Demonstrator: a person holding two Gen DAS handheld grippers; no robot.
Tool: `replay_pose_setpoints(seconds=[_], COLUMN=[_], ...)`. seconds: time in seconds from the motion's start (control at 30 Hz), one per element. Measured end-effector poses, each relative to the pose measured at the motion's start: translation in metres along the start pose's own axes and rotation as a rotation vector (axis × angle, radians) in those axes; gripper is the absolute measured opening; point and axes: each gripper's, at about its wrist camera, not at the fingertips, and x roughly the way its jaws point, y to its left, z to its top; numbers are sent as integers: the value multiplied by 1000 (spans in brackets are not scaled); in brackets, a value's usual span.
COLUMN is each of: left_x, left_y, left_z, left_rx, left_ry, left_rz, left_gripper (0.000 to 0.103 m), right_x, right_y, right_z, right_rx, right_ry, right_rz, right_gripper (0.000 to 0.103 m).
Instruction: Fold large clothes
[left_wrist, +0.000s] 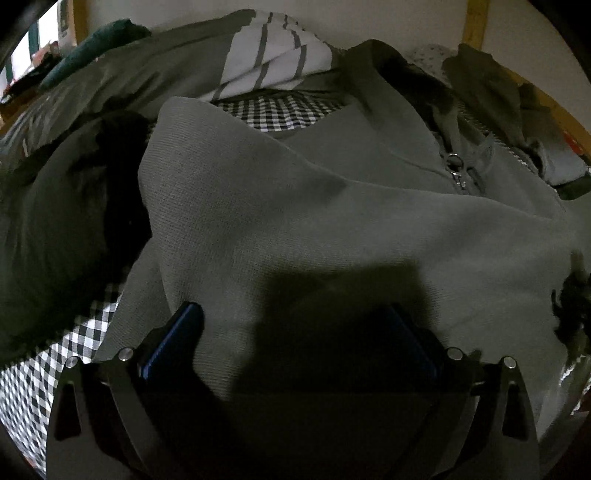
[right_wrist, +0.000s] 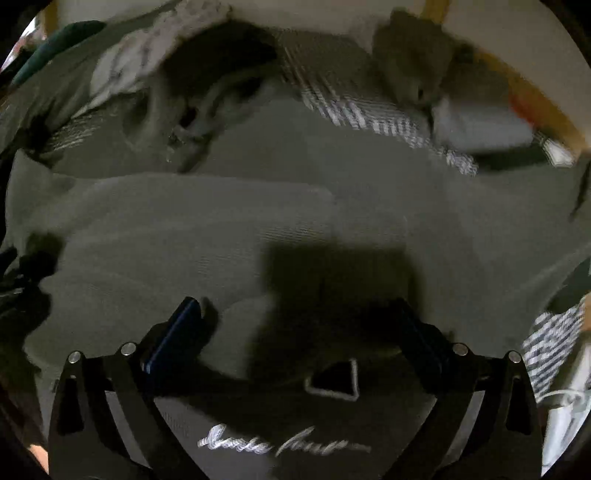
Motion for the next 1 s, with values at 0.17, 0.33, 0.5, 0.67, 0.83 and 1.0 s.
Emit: replay_pose_setpoints(seconds=[0.17,0.33,0.5,0.67,0.83,1.0], left_x=[3,-5,-40,-52,-64,-89], left_y=[0,-2,-20,-98,-210,-338], left_z=[1,0,7,7,-1,-8], left_rx=[2,6,-23,145,341,542], left_ry=[-21,-21,-105,-128,-181,-296], left_rz=[-7,-3,-129,-241,-320,-421], left_gripper=[98,98,98,98,98,98], right_x=[30,25,-9,-26,-42,-68], right_y=[3,-6,-65,-162,-272,-366], right_z=[-11,-9,-7,-17,-30,-35], right_rx=[28,30,227,388,518,572], right_ry=[14,9,-91,-149,-174,-212], right_rz=[44,116,263,185,70,-48], right_gripper=[100,100,100,100,100,100])
